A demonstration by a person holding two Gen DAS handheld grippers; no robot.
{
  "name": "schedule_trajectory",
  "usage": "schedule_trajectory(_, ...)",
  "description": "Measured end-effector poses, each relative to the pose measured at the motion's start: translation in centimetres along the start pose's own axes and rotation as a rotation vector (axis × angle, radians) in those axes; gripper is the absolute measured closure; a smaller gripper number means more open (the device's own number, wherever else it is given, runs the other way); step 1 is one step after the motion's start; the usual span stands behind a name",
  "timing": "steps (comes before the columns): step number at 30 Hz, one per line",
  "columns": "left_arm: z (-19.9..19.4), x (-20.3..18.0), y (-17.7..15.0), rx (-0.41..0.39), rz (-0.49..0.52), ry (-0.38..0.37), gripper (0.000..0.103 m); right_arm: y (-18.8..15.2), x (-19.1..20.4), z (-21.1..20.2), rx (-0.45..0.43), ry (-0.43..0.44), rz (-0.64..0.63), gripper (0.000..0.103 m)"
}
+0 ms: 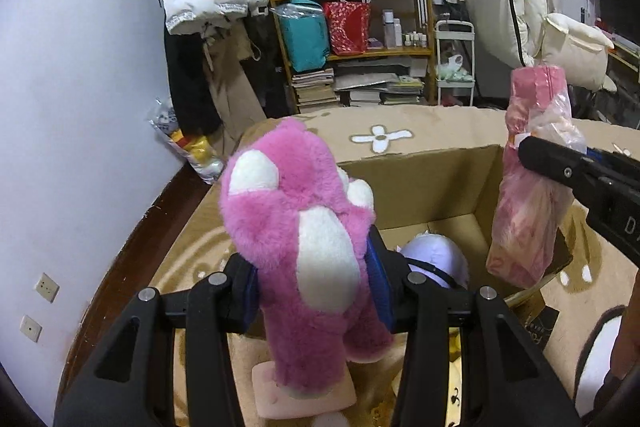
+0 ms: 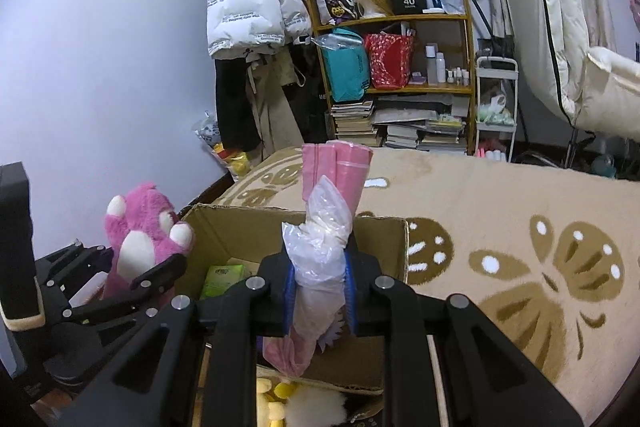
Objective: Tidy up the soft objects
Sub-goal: 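Carry both items over the box and open both tools to drop them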
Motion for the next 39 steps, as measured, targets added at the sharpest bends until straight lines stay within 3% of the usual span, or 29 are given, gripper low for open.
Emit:
schedule_trajectory(7,1.0,0.7,-0.7,0.032,-0.069,-0.029,0.056,-0.1,0.1,0.6,-0.005,0.000,-0.004,0.082)
schedule_trajectory(10,1.1,0.9,-0.8,0.036,-0.089,-0.034,0.043,-0.2,0.1,0.9,0.002,0.009,0.009,0.078)
schedule_trajectory(16,1.1,1.2,-1.1,0.043,-0.066,-0.015,0.039,-0.4,-0.9,1.0,0.023,0.018,0.060,0.075)
schedule_trajectory(18,0.9,1.3,-1.1,0.044,-0.070,-0.017,0.030,-0.4,-1.1,1.1,0.032,0.030,0.077,0.069)
schedule_trajectory(20,0.7,1.6,-0.9,0.041,-0.070,-0.001,0.027,-0.3,-1.1,1.1,0.029,0.036,0.081,0.057)
schedule_trajectory(22,0.5,1.8,-0.8,0.039,-0.061,0.011,0.024,-0.2,-1.1,0.9,0.019,0.040,0.082,0.050)
schedule_trajectory(24,0.2,2.1,-0.8,0.037,-0.040,0.039,0.015,-0.1,-1.0,0.7,0.017,0.040,0.076,0.042)
schedule_trajectory(26,-0.2,2.5,-0.9,0.031,-0.022,0.076,0.010,-0.1,-1.1,0.5,0.020,0.025,0.060,0.029)
schedule_trajectory(32,-1.1,3.9,-1.1,0.064,-0.057,0.090,0.004,0.8,-2.2,-1.1,-0.005,-0.020,0.062,0.007)
schedule_trajectory(39,-2.9,5.7,-1.6,0.091,-0.090,0.131,0.003,-0.3,-4.1,-2.5,0.043,-0.046,0.121,0.004)
Point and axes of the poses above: each gripper's, at about its wrist camera, not at the fingertips, and z roughly the way its jaws point, x to its left, y to its top, the point moved 8 cm from there along z, roughly the way its jaws point, and after that the axes turned 11 degrees about -x, right-handed, at the moved point
